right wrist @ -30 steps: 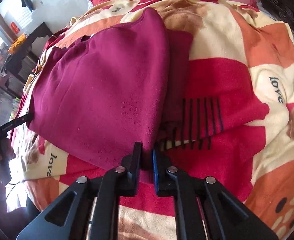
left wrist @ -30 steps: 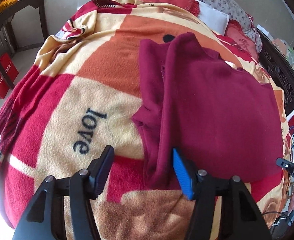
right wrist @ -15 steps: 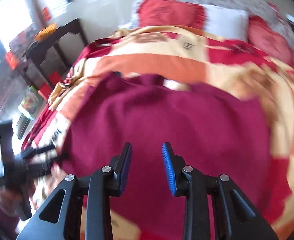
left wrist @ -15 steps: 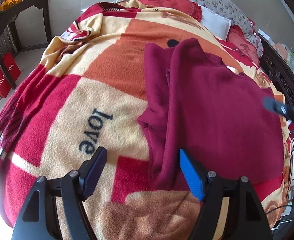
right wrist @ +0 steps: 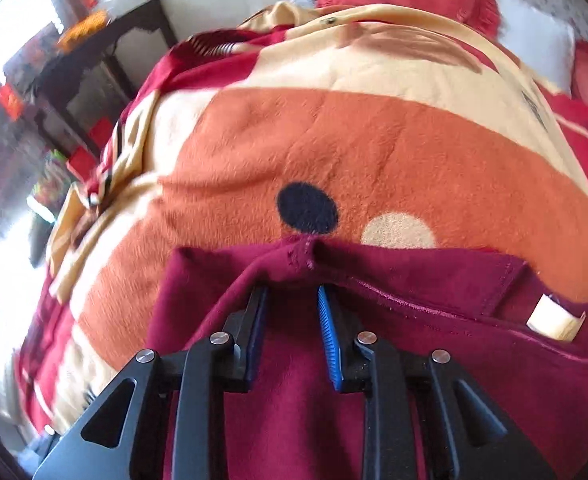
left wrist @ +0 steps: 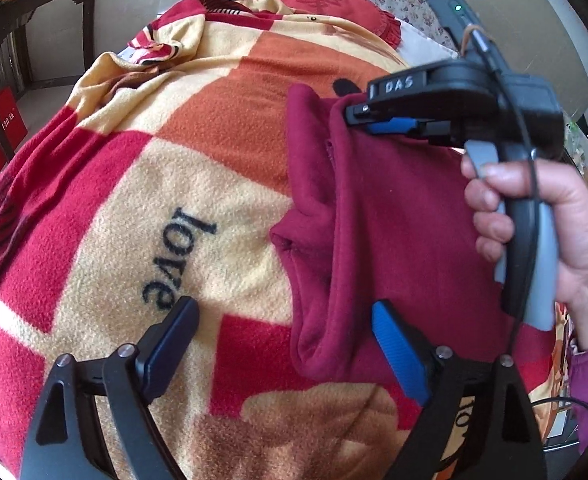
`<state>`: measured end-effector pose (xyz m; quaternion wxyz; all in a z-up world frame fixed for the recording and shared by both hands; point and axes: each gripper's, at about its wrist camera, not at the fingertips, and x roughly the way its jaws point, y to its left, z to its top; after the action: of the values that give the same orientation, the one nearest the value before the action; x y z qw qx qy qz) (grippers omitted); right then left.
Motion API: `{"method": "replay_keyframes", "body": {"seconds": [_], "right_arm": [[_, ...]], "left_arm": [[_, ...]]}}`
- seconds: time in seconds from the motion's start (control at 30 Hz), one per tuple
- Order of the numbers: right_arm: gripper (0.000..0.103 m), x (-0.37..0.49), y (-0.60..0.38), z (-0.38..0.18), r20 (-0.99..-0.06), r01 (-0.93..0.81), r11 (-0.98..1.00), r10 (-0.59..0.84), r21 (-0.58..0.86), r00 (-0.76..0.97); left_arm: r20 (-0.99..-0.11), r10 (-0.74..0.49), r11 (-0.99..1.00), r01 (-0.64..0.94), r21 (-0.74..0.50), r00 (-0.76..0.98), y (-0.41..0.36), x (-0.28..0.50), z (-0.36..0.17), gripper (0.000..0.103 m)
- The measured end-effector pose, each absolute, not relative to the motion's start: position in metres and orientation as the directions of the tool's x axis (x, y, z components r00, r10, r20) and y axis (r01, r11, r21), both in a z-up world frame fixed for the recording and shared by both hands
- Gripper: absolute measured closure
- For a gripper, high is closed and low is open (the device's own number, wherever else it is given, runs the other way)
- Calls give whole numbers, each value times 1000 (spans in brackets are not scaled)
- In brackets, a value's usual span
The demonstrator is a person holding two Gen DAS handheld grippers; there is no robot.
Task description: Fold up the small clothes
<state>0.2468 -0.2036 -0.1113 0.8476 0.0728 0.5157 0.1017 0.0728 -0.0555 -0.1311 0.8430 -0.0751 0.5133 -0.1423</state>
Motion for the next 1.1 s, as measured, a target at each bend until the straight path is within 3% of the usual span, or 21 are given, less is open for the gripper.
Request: {"method": "replay_keyframes", "body": {"seconds": [0.1,0.3,0.67,0.97,1.03,1.1], "right_arm": [[92,238,-209,-101,-856,-82,957,285,278,430],[70,213,-200,-83,-828,-146,930,367,337,425],[70,206,-174,-90,-859,-180,945,323,273,397],[70,199,-188,-87,-828,-161,926,378,342,413],[73,202,-182,-88,-833,-180,929,370,323,412],[100,206,-172,-96,-845,-204,934,353,293,402]], "left_arm": [[-843,-311,950,166,-264,438,-58,72,-131,10],[-843,-305,952,165,-258,443,-58,72,-131,9],[-845,-299,954,162,-253,444,-59,72,-131,8],[-842,-301,953,161,-255,448,-60,72,-133,6],[-843,-298,954,161,-252,449,-60,72,-133,6],[-843,-303,953,161,-257,445,-59,72,-133,6]]}}
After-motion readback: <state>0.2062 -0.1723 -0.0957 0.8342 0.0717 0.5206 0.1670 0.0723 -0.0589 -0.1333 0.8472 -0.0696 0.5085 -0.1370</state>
